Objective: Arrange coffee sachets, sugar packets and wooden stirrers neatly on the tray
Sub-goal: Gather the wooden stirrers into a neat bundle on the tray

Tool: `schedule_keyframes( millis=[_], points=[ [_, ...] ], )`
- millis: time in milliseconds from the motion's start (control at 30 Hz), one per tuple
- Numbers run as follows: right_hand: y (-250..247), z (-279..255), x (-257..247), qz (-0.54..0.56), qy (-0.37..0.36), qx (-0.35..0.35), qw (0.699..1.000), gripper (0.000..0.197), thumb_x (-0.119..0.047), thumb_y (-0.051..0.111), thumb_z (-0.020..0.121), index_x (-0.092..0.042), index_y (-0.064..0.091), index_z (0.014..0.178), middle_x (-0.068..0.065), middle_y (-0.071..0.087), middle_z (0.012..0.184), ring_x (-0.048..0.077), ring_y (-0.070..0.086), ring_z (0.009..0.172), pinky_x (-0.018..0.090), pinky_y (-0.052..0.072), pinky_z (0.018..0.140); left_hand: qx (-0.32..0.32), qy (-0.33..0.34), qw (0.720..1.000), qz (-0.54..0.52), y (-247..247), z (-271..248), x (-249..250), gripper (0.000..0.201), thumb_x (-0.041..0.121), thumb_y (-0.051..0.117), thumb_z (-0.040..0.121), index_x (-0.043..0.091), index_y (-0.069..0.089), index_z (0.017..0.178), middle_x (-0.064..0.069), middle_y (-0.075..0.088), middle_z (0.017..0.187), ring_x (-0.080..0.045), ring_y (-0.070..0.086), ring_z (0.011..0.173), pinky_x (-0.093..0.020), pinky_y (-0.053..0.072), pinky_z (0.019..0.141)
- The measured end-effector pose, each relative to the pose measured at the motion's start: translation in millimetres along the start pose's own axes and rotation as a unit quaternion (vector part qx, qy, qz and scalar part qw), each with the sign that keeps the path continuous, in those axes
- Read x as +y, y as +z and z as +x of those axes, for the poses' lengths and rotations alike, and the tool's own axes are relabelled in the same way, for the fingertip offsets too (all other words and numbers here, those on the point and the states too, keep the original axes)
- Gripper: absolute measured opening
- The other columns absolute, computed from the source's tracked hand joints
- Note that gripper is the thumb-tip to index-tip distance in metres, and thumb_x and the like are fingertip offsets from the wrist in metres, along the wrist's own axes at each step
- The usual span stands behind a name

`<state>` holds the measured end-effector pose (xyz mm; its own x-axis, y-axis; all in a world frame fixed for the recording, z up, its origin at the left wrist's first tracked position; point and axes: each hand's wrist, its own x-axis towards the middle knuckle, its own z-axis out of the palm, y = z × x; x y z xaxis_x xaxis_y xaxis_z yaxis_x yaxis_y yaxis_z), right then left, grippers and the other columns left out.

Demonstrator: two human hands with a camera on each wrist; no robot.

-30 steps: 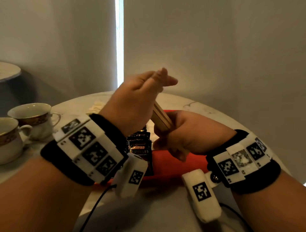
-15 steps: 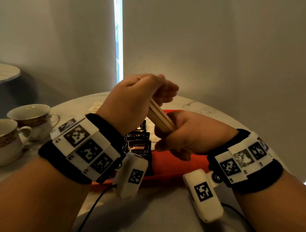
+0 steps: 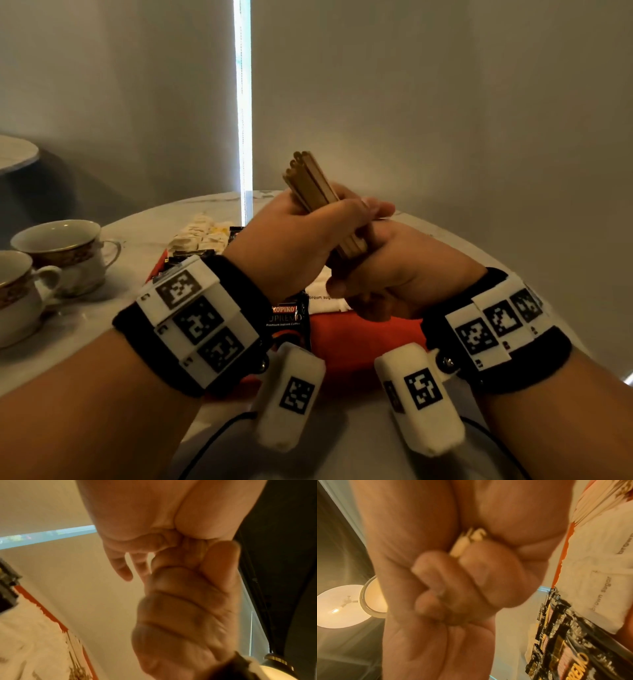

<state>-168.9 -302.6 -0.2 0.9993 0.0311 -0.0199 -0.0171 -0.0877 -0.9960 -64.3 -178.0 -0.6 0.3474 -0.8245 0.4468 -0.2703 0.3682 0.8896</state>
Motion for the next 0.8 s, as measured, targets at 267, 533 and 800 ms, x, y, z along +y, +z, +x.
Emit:
schedule_keyframes(
  millis=[267,533,800],
  points=[
    [-10.4,13.6,7.1,0.337,-0.055,0.182,0.922,0.112,-0.088,0.03,0.082,0.006,0.048,0.138,0.027,0.063,0.128,0.038,0.065,0.112,0.045,0.053,0.097,0.187,0.04,0.981,-0.038,-3.3,16.7,-1.3,0.04,0.021,0.067,0.096,0.037,0.072,0.059,0.01,0.064,0.074,-0.021,0.071,0.099,-0.039,0.055,0.091],
    [2.8,22.3,5.1,0.367,-0.1,0.192,0.905,0.097,-0.078,0.028,0.092,0.003,0.047,0.14,0.03,0.06,0.132,0.047,0.059,0.122,0.056,0.039,0.113,0.12,0.06,0.986,-0.094,7.3,7.1,-6.3,0.022,0.023,0.06,0.097,0.03,0.077,0.085,-0.013,0.069,0.095,-0.022,0.071,0.085,-0.028,0.058,0.072],
    [-0.3,10.2,1.5,0.172,-0.077,0.165,0.968,0.059,-0.063,0.057,0.086,-0.011,0.057,0.112,0.011,0.055,0.085,0.023,0.053,0.071,0.034,0.039,0.061,0.091,0.033,0.991,-0.09,-9.0,15.4,-9.0,0.022,0.014,0.054,0.1,0.009,0.06,0.079,0.007,0.077,0.101,-0.009,0.072,0.097,-0.032,0.055,0.086]
  ],
)
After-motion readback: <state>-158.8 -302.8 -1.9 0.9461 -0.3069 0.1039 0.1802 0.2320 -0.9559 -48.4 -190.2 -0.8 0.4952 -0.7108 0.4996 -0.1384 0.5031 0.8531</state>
